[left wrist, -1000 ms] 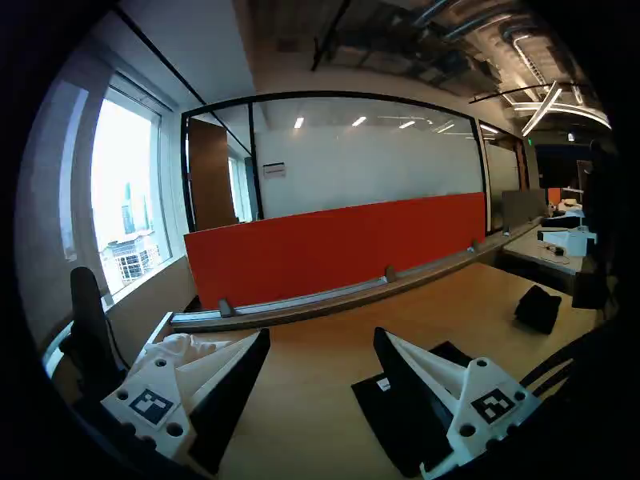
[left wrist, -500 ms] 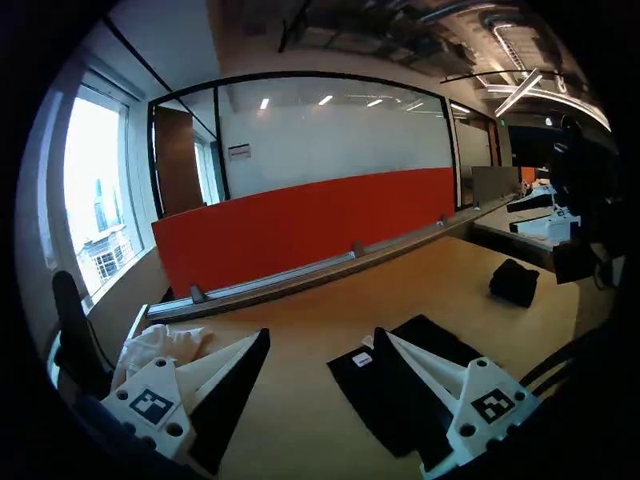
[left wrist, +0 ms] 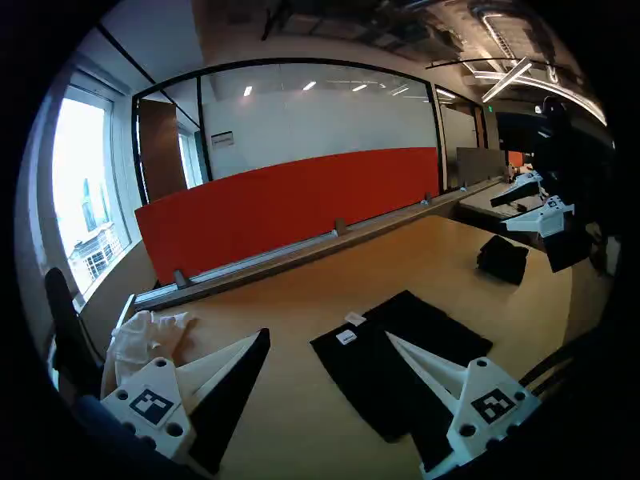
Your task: Fold towel
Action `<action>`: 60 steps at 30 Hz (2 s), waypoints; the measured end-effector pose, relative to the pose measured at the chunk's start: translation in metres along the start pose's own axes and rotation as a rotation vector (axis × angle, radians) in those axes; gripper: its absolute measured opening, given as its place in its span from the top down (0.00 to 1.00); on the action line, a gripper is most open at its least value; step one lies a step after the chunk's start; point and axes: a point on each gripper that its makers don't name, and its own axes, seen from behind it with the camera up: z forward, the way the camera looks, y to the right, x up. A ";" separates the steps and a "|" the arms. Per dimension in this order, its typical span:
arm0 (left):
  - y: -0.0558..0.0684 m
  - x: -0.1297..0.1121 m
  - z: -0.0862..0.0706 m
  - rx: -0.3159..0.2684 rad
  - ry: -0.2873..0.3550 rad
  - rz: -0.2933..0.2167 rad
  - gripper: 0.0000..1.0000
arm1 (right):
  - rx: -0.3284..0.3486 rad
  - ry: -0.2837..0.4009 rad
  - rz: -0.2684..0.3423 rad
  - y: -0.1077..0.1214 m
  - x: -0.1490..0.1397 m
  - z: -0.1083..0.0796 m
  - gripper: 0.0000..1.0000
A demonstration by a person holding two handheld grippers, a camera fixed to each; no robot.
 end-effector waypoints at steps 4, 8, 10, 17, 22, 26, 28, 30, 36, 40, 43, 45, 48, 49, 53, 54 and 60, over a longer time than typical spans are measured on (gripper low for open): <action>0.006 -0.015 0.002 -0.006 -0.019 -0.001 0.04 | 0.014 -0.017 -0.003 -0.007 -0.012 0.003 0.00; 0.014 -0.028 0.005 -0.016 -0.035 -0.004 0.04 | 0.021 -0.037 -0.003 -0.012 -0.026 0.007 0.00; 0.018 -0.035 0.007 -0.023 -0.044 -0.006 0.04 | 0.026 -0.049 0.001 -0.014 -0.035 0.008 0.00; 0.031 -0.063 0.011 -0.043 -0.087 -0.008 0.04 | 0.041 -0.093 0.002 -0.023 -0.068 0.014 0.00; 0.042 -0.082 0.015 -0.062 -0.122 0.005 0.04 | 0.056 -0.124 -0.004 -0.030 -0.090 0.018 0.00; 0.050 -0.098 0.020 -0.080 -0.150 0.012 0.04 | 0.069 -0.148 -0.007 -0.036 -0.107 0.022 0.00; 0.054 -0.106 0.023 -0.090 -0.164 0.015 0.04 | 0.075 -0.161 -0.010 -0.039 -0.115 0.025 0.00; 0.058 -0.113 0.026 -0.101 -0.179 0.019 0.04 | 0.082 -0.173 -0.014 -0.042 -0.124 0.028 0.00; 0.069 -0.136 0.034 -0.129 -0.222 0.033 0.04 | 0.102 -0.211 -0.014 -0.050 -0.148 0.035 0.00; 0.074 -0.152 0.038 -0.146 -0.250 0.036 0.04 | 0.118 -0.238 -0.013 -0.058 -0.163 0.039 0.00; 0.079 -0.163 0.041 -0.160 -0.272 0.042 0.04 | 0.131 -0.258 -0.019 -0.063 -0.175 0.041 0.00; 0.082 -0.171 0.043 -0.170 -0.286 0.046 0.04 | 0.139 -0.272 -0.024 -0.066 -0.183 0.042 0.00; 0.088 -0.181 0.044 -0.186 -0.305 0.050 0.04 | 0.153 -0.289 -0.031 -0.072 -0.193 0.043 0.00; 0.089 -0.184 0.045 -0.190 -0.311 0.051 0.04 | 0.156 -0.294 -0.032 -0.073 -0.195 0.044 0.00; 0.095 -0.196 0.047 -0.205 -0.334 0.054 0.04 | 0.167 -0.314 -0.037 -0.076 -0.206 0.046 0.00; 0.096 -0.199 0.048 -0.208 -0.340 0.055 0.04 | 0.170 -0.319 -0.038 -0.077 -0.209 0.046 0.00; 0.101 -0.216 0.049 -0.223 -0.380 0.046 0.04 | 0.187 -0.354 -0.041 -0.081 -0.226 0.046 0.00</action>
